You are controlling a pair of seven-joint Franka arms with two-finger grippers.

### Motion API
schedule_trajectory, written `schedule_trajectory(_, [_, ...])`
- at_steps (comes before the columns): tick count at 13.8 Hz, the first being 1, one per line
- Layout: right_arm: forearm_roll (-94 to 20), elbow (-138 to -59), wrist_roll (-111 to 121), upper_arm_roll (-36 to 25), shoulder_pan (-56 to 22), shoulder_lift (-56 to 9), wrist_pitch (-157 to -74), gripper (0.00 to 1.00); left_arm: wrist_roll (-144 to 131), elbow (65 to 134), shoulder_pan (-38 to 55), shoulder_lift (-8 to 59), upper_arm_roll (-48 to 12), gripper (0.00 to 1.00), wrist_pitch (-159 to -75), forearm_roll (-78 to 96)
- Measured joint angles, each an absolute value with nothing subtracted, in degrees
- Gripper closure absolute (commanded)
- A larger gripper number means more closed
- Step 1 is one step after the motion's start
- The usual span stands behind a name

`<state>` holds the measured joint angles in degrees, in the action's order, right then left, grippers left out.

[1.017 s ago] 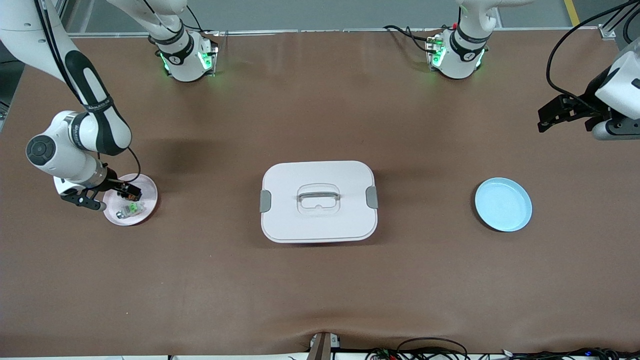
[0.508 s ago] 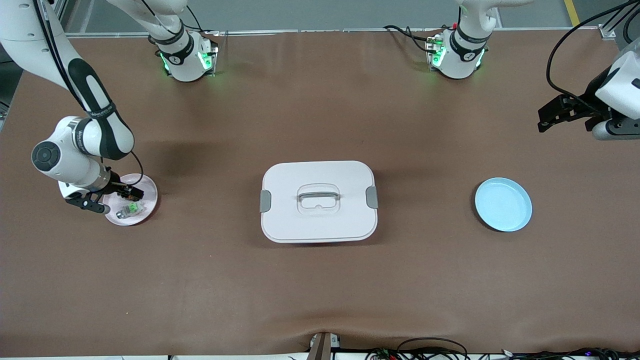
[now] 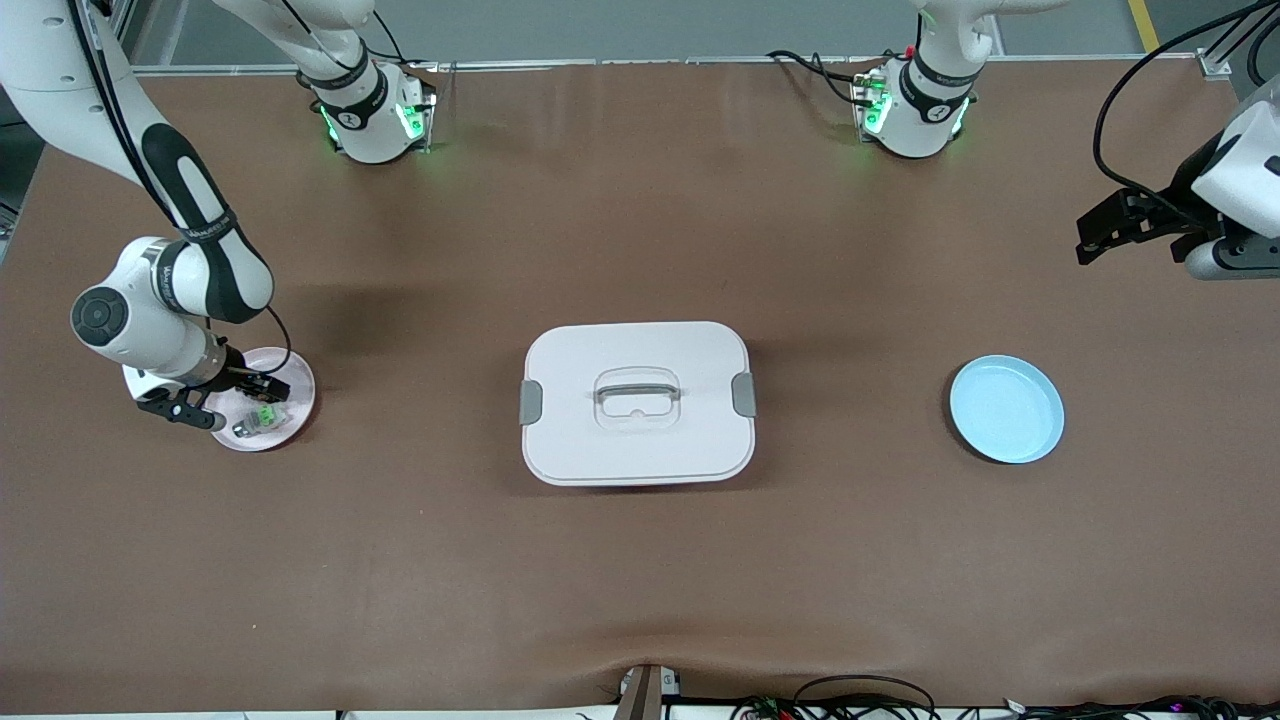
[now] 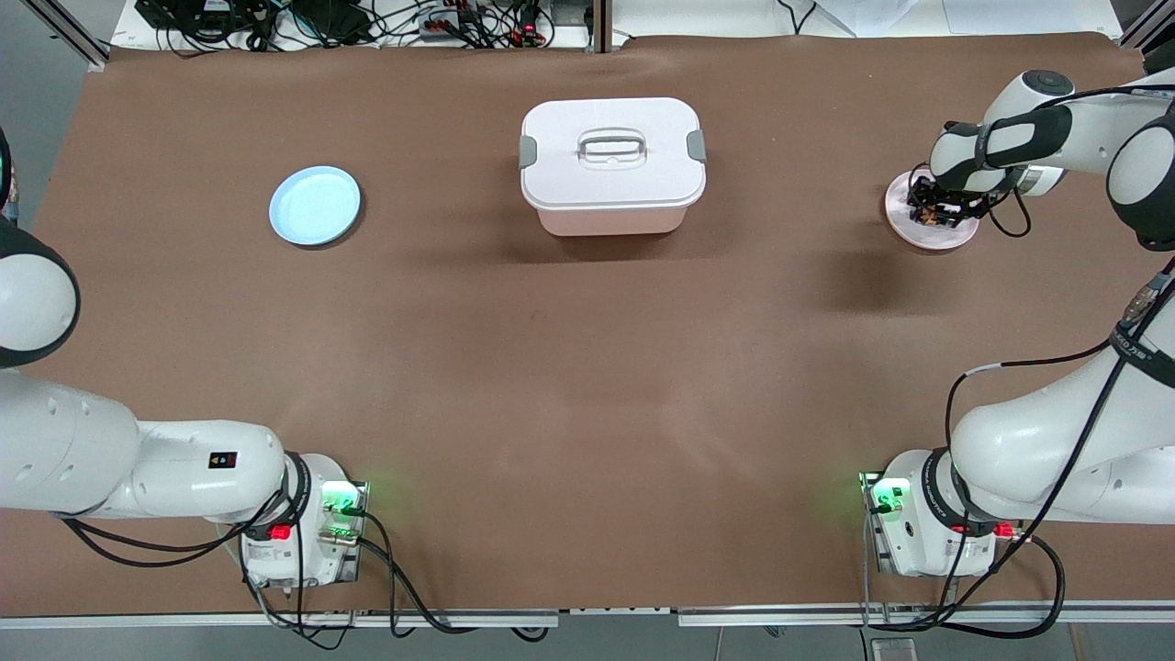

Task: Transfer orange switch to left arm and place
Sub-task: 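Close the right gripper on the black orange switch and lift it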

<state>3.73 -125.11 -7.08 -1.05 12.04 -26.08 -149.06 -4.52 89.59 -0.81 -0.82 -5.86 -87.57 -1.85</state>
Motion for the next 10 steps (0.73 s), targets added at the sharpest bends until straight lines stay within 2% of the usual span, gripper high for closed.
schedule_trajectory(1, [3.74, -125.08, -7.07, -1.03, 12.02, -26.08, -149.06, 0.66, -4.52, 89.59, -0.81, -0.82, -5.86, 0.00, -87.57, -1.85])
schedule_trajectory(7, [3.77, -125.07, -5.15, -0.90, 11.90, -26.07, -148.81, 0.65, -4.52, 89.56, -0.81, -0.82, -5.86, 0.00, -87.56, -1.85])
schedule_trajectory(10, [3.77, -124.59, -4.05, -0.83, 11.84, -25.51, -144.51, 0.64, -4.52, 89.56, -0.81, -0.82, -5.86, 0.00, -87.56, -1.85])
